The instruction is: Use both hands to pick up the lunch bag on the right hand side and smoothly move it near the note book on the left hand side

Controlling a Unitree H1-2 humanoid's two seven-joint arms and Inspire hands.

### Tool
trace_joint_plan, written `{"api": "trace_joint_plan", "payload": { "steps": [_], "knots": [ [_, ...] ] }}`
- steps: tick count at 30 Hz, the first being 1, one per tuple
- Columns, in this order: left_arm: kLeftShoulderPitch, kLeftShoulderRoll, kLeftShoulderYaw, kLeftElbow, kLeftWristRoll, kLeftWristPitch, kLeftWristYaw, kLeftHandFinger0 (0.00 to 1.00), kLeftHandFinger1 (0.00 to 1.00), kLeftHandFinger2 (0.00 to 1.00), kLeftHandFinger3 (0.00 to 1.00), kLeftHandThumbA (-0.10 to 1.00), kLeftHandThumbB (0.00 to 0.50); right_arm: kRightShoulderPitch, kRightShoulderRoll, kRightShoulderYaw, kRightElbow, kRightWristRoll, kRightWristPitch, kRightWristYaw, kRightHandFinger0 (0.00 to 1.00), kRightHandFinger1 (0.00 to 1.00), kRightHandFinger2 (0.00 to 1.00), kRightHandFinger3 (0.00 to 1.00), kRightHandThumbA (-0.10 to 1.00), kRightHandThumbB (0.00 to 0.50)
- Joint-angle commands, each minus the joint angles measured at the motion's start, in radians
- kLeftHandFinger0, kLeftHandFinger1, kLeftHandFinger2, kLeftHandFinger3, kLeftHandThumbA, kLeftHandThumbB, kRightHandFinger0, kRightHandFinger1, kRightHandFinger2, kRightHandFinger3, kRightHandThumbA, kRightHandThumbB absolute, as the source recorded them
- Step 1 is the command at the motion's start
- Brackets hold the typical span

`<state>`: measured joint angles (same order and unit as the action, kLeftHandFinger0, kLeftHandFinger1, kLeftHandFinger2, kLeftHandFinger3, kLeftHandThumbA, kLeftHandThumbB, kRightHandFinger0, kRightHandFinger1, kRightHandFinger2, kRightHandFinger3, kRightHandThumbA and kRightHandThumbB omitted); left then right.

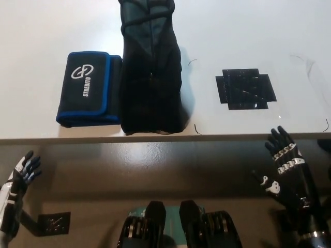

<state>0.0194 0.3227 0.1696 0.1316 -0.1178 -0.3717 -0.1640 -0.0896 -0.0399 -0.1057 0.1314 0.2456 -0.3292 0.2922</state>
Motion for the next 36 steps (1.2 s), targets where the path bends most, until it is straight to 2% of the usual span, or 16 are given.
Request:
{"api": "trace_joint_plan", "payload": {
  "steps": [1,4,7,12,18,22,26,36],
  "knots": [
    [-0.027,0.000,-0.002,0.063,0.055,-0.098,0.016,1.00,1.00,1.00,1.00,1.00,0.267,-0.025,0.004,0.002,0.052,-0.055,-0.099,-0.040,1.00,1.00,1.00,1.00,1.00,0.221],
    [-0.043,-0.005,-0.004,0.108,0.057,-0.098,0.011,1.00,1.00,1.00,1.00,1.00,0.224,-0.038,-0.005,-0.003,0.101,-0.061,-0.127,-0.044,1.00,1.00,1.00,1.00,1.00,0.245],
    [-0.042,-0.008,-0.009,0.122,0.039,-0.098,-0.002,1.00,1.00,1.00,1.00,1.00,0.216,-0.044,-0.006,-0.003,0.111,-0.072,-0.141,-0.042,1.00,1.00,1.00,1.00,1.00,0.232],
    [-0.047,-0.017,-0.022,0.140,0.027,-0.094,-0.003,1.00,1.00,1.00,1.00,1.00,0.250,-0.053,0.001,0.001,0.124,-0.086,-0.141,-0.039,1.00,1.00,1.00,1.00,1.00,0.253],
    [-0.040,-0.020,-0.030,0.124,0.024,-0.081,0.000,1.00,1.00,1.00,1.00,1.00,0.238,-0.047,0.005,0.024,0.132,-0.077,-0.111,-0.039,1.00,1.00,1.00,1.00,1.00,0.274],
    [-0.043,-0.018,-0.034,0.126,0.029,-0.080,0.003,1.00,1.00,1.00,1.00,1.00,0.229,-0.049,0.003,0.026,0.130,-0.069,-0.087,-0.045,1.00,1.00,1.00,1.00,1.00,0.253],
    [-0.043,-0.014,-0.035,0.122,0.031,-0.080,0.007,1.00,1.00,1.00,1.00,1.00,0.210,-0.052,0.000,0.030,0.135,-0.075,-0.097,-0.048,1.00,1.00,1.00,1.00,1.00,0.264],
    [-0.063,-0.008,-0.030,0.131,0.031,-0.083,0.010,1.00,1.00,1.00,1.00,1.00,0.223,-0.071,-0.001,0.029,0.144,-0.090,-0.110,-0.063,1.00,1.00,1.00,1.00,1.00,0.240]
  ]
}}
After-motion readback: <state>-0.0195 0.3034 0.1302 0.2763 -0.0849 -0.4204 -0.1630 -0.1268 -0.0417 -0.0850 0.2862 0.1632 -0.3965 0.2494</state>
